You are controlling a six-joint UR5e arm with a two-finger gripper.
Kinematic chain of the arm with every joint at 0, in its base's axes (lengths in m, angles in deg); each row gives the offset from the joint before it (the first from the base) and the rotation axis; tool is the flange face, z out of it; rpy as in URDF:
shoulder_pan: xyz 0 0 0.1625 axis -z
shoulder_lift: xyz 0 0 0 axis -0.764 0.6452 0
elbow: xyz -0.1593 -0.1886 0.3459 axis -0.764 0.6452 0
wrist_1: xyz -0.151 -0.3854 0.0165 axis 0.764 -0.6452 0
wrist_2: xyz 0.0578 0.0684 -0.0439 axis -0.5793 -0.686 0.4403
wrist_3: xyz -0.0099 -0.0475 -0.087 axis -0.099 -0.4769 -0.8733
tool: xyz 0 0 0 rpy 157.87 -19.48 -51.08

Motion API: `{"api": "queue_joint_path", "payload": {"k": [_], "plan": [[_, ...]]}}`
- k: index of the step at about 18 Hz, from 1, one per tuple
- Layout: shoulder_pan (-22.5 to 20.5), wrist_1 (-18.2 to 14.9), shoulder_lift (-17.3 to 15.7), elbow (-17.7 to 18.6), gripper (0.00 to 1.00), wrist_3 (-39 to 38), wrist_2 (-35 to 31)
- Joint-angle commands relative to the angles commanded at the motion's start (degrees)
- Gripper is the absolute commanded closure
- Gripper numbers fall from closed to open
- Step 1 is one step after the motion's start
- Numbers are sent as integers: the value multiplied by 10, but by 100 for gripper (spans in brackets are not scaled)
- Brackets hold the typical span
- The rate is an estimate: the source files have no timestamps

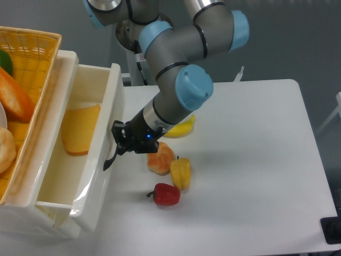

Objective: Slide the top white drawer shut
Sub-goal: 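Push the drawer front with the gripper, sliding the drawer into the unit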

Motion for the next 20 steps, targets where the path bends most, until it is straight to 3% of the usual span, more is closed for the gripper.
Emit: {"api": "queue_joint_path", "payload": {"k": [20], "plan": [[50, 4, 4, 1, 97, -11, 0]]}}
